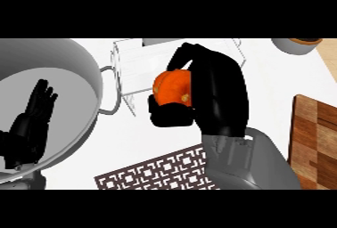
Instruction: Pick the squash from the placemat and place it in the tiered shelf
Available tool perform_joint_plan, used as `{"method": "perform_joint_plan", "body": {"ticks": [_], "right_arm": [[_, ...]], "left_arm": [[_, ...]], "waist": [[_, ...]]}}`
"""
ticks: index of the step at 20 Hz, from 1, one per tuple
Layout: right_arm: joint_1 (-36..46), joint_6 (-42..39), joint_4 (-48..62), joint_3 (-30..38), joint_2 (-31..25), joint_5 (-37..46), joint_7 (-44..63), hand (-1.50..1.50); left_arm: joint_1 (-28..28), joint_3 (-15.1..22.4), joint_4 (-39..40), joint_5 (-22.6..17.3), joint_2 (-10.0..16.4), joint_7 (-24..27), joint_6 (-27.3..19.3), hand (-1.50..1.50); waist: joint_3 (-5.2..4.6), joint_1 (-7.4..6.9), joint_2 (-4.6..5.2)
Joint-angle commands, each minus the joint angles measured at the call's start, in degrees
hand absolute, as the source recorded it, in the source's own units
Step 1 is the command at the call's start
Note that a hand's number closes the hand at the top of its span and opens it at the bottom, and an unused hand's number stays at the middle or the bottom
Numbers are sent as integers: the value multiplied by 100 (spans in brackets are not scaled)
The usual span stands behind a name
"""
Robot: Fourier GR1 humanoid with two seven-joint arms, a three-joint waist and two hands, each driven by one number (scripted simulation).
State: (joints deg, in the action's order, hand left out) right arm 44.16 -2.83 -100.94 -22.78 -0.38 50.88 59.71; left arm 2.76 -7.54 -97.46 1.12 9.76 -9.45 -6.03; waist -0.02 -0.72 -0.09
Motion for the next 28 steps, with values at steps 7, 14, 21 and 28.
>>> {"method": "perform_joint_plan", "body": {"ticks": [7,14,21,28], "right_arm": [[390,1184,1879,882,37,-43,-1151,150],[906,2444,3637,1002,38,-338,-2152,150],[1210,3497,4748,1286,38,-802,-2577,150],[1650,3369,5919,1695,38,-1834,-3573,-150]], "left_arm": [[23,219,-215,30,-249,-18,64,0],[440,11,61,-20,-156,-208,102,0],[81,383,-196,243,-505,-49,41,0],[229,151,70,220,-417,131,119,0]], "waist": [[2,10,19],[2,-15,34],[4,-105,55],[3,-87,56]]}}
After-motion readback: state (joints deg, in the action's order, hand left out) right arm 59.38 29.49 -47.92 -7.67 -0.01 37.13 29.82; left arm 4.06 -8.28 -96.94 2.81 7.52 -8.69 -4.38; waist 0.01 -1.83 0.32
